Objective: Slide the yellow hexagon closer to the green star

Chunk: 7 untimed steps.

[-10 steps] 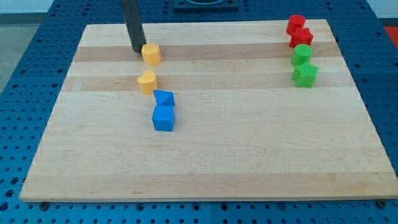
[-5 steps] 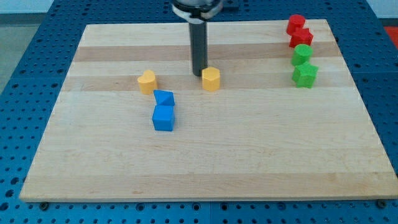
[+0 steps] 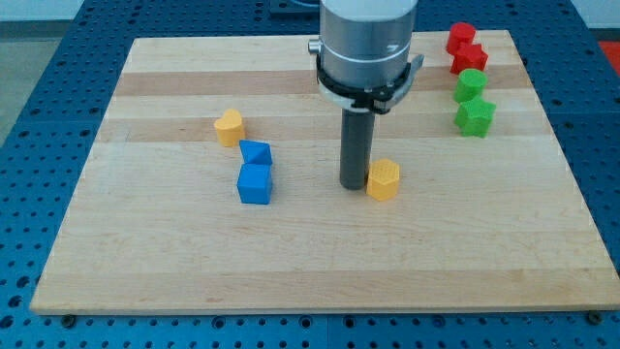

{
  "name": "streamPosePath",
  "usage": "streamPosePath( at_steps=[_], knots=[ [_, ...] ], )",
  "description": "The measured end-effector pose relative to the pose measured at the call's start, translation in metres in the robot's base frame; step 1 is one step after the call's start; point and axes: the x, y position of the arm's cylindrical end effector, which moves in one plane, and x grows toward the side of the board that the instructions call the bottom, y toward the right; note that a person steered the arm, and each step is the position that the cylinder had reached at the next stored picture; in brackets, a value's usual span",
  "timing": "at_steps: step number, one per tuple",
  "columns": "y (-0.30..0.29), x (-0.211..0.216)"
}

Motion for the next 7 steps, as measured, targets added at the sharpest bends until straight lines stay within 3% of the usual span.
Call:
streamPosePath(
  at_steps=[1,4,7],
  knots=[
    [0.004,0.019],
    [0.041,-0.022],
    [0.113,-0.023]
  ],
)
